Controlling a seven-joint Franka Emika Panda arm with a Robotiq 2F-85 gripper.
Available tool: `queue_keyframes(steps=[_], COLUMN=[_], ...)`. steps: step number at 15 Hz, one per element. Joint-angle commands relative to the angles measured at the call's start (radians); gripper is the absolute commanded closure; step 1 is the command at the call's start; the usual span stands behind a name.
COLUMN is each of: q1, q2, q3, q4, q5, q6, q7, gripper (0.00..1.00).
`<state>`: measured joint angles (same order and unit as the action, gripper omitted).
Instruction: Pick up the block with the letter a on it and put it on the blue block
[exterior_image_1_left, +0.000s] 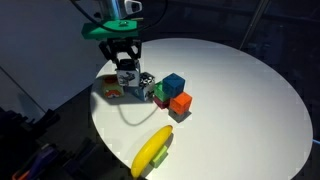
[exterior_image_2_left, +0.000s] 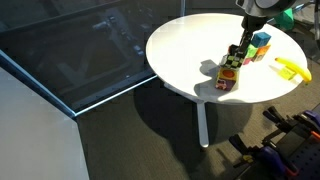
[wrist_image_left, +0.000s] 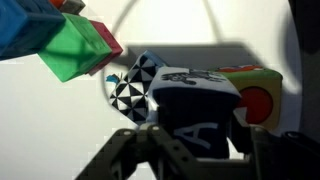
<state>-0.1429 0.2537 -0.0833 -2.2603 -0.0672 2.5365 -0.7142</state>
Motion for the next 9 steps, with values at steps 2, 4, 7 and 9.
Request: queue_keyframes(steps=[2,4,7,9], q1=[0.002,0.002,0.003,0.002], q2=[-0.014,-0.021,-0.036,-0.049], q3=[-0.007,-0.009,-0.011,-0.010], q4=[0.039,0.056,0.088,0.107], q5=[-0.072,-0.092,-0.107,-0.105], q6=[-0.084,-0.116,-0.177,-0.210], q7=[0.070,0.092,0.133,0.155], gripper=[0.76,0.90,0.98,0.97])
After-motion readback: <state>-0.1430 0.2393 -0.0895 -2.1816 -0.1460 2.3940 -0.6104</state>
